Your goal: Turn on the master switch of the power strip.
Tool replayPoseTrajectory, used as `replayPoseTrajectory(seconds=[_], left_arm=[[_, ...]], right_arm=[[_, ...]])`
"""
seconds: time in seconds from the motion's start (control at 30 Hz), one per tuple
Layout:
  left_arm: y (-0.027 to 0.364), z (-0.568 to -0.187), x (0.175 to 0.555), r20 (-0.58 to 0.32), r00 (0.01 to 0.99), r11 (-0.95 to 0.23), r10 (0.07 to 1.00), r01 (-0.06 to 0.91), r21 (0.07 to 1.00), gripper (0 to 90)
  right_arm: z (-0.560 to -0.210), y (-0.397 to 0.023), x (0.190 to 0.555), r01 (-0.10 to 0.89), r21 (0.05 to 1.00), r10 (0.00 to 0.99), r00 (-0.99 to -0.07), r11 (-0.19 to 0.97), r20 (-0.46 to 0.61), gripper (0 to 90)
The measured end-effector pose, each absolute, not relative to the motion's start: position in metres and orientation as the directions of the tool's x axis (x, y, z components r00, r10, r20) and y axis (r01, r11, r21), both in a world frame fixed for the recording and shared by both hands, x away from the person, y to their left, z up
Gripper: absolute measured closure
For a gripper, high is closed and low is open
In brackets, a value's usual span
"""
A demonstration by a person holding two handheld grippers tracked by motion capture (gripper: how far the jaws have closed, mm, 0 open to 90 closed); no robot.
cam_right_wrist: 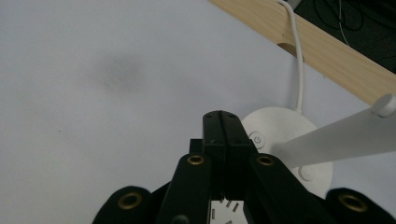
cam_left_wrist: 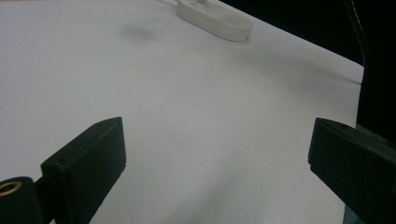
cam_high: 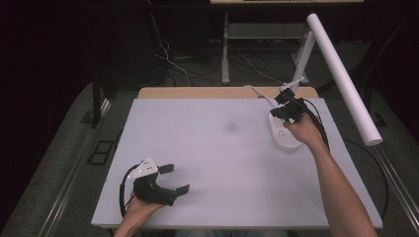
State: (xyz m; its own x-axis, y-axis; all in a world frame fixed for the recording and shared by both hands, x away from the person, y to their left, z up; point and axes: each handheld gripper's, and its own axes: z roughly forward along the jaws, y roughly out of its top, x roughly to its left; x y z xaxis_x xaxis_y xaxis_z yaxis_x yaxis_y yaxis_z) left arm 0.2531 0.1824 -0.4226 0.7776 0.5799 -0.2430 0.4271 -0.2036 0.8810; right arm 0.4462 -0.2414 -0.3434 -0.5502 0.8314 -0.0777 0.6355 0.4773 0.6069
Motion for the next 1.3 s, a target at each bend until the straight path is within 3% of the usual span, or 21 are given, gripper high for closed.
replayPoseTrajectory(seconds=[0.37,1.3], left_arm=[[0.182,-0.422,0.254,-0.239,0.78,-0.206,0.578,0.423,0.882,3.1],[0.183,-0.423,0.257,-0.244,0.78,-0.198,0.576,0.423,0.884,3.1]], right_arm=[[-0.356,-0.24,0.463,0.644,0.568,0.832,-0.535,0.513,-0.145,89.3],[-0.392,-0.249,0.49,0.681,0.52,0.843,-0.514,0.515,-0.161,89.3]])
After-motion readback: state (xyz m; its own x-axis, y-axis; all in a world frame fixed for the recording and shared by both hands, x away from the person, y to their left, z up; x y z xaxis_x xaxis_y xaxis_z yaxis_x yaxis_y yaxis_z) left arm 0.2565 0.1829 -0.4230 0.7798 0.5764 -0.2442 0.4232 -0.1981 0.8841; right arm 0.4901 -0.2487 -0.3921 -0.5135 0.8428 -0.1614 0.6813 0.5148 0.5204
